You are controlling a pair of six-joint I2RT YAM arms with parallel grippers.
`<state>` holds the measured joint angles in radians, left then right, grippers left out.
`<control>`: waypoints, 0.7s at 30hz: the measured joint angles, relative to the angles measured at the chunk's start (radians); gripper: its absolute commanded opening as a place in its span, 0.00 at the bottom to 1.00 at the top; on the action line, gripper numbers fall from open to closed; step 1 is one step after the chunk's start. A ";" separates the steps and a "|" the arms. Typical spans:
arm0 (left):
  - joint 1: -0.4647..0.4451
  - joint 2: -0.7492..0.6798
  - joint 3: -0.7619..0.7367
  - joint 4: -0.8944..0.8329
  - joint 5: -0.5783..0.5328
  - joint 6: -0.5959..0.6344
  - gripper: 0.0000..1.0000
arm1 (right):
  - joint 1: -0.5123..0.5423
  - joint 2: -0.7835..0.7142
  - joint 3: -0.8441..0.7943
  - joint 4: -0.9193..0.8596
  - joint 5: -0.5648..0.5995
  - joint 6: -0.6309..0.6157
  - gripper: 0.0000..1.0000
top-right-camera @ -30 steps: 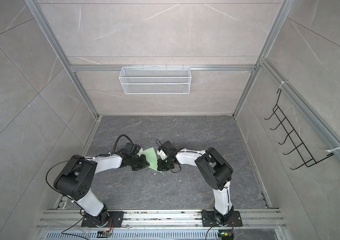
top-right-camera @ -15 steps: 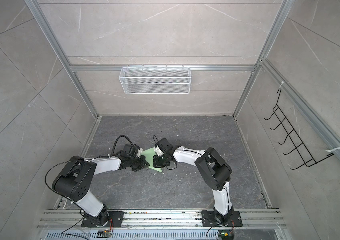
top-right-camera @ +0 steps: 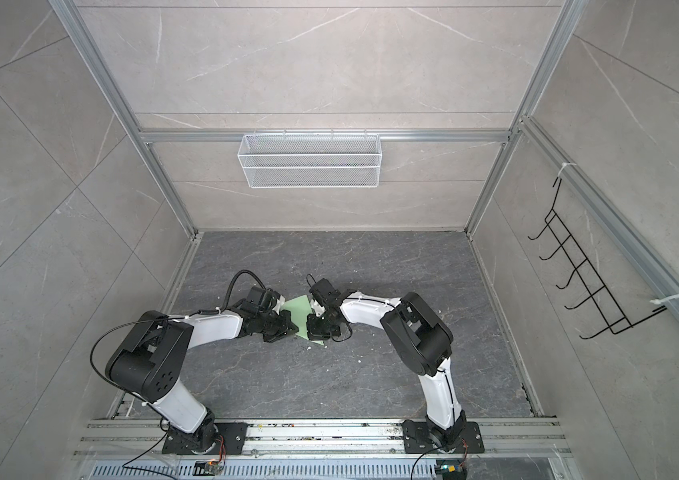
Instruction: Fold a paper plane with a square sheet of paper (pick it up from the middle)
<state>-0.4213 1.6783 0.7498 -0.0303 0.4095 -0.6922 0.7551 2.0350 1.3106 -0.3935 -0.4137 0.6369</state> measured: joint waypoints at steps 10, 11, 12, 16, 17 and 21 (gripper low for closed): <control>0.000 0.006 0.011 -0.019 0.000 0.000 0.00 | -0.014 -0.015 -0.014 -0.028 0.006 0.000 0.07; 0.000 0.006 0.011 -0.019 0.000 0.000 0.00 | -0.018 -0.022 -0.022 -0.034 0.007 0.000 0.07; 0.000 0.006 0.012 -0.019 0.000 0.000 0.00 | -0.023 -0.029 -0.031 -0.039 0.007 0.000 0.07; 0.000 0.007 0.013 -0.022 0.000 0.000 0.00 | -0.039 -0.060 -0.069 -0.060 0.008 -0.002 0.08; 0.000 0.007 0.014 -0.022 0.000 0.000 0.00 | -0.044 -0.068 -0.080 -0.063 0.007 -0.004 0.08; 0.000 0.008 0.017 -0.027 0.000 0.000 0.00 | -0.061 -0.109 -0.124 -0.096 0.017 -0.014 0.09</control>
<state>-0.4213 1.6863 0.7666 -0.0570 0.4091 -0.6922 0.6945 1.9263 1.1862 -0.4896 -0.3965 0.6224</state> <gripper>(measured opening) 0.045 0.089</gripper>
